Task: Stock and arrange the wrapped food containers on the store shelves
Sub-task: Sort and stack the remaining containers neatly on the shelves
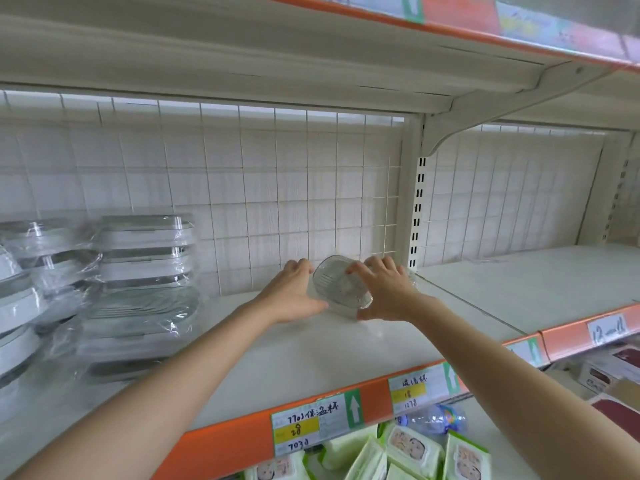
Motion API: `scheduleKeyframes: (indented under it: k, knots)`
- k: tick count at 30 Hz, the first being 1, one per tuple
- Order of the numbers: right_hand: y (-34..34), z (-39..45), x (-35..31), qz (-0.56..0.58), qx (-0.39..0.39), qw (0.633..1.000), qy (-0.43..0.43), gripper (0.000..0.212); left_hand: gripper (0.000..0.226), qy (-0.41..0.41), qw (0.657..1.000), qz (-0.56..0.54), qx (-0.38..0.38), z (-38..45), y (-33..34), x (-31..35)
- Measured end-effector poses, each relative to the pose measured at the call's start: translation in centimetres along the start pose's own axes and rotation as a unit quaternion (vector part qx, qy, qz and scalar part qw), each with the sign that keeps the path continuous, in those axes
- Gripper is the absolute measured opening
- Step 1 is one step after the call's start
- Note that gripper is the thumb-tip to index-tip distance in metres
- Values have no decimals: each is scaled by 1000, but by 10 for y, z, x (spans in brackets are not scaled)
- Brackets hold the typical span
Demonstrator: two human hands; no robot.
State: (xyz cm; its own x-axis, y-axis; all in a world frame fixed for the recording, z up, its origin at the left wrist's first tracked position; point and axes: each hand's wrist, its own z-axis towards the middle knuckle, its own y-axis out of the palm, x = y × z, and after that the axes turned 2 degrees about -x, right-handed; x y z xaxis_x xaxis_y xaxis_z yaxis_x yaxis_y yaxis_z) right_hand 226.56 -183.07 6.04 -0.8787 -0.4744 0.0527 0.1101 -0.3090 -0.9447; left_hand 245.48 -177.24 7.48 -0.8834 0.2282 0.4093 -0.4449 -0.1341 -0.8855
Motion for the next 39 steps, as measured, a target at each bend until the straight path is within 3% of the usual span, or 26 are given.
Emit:
scheduleKeyframes:
  k: [1, 3, 5, 6, 9, 10, 12, 13, 15, 18, 21, 27, 31, 33, 35, 37, 39]
  knots:
    - [-2, 0, 0, 34, -9, 999, -6, 82, 76, 17, 1000, 7, -3, 1, 2, 2]
    - [-5, 1, 0, 148, -105, 983, -19, 88, 93, 52, 998, 32, -26, 2, 6, 2]
    - [-8, -2, 0, 240, -227, 944, -25, 91, 104, 75, 990, 89, -83, 3, 7, 0]
    - [-10, -2, 1, 282, -247, 927, -20, 88, 104, 79, 982, 129, -117, 4, 6, -2]
    - [-18, 8, 9, 377, -135, 915, 45, 79, 90, 72, 972, 153, -162, 5, 2, -1]
    - [-16, 13, 15, 322, -99, 938, 78, 75, 82, 74, 974, 141, -159, 3, 0, 1]
    - [-6, 17, 26, 104, -108, 982, 119, 64, 75, 73, 977, 115, -165, -2, -5, 3]
    - [3, 17, 29, 21, -121, 985, 118, 61, 77, 67, 977, 101, -177, -6, -7, 2]
    - [14, 15, 28, -31, -105, 989, 100, 56, 82, 55, 973, 97, -203, -13, -10, -1]
    - [4, 14, 16, 4, -59, 997, 57, 43, 79, 54, 974, 101, -194, -26, -16, -2]
    - [3, 7, -3, 27, -46, 998, 28, 36, 66, 79, 987, 58, -128, -42, -34, 1]
    - [6, -8, -24, 151, -108, 982, 25, 63, 59, 92, 996, -7, 14, -87, -114, -19]
    - [9, -6, -37, 106, -121, 987, 20, 61, 55, 38, 993, 8, 116, -116, -162, -54]
    - [6, -5, -47, 103, -106, 989, 30, 61, 55, -8, 993, 56, 104, -127, -170, -74]
    - [2, -6, -59, 119, -77, 989, 32, 60, 60, -51, 993, 92, 46, -136, -167, -95]
    - [-7, -5, -76, 176, -30, 983, 49, 61, 67, -75, 991, 115, 3, -144, -160, -110]
    - [-25, 0, -96, 260, 25, 963, 63, 62, 71, -74, 990, 118, 14, -149, -154, -118]
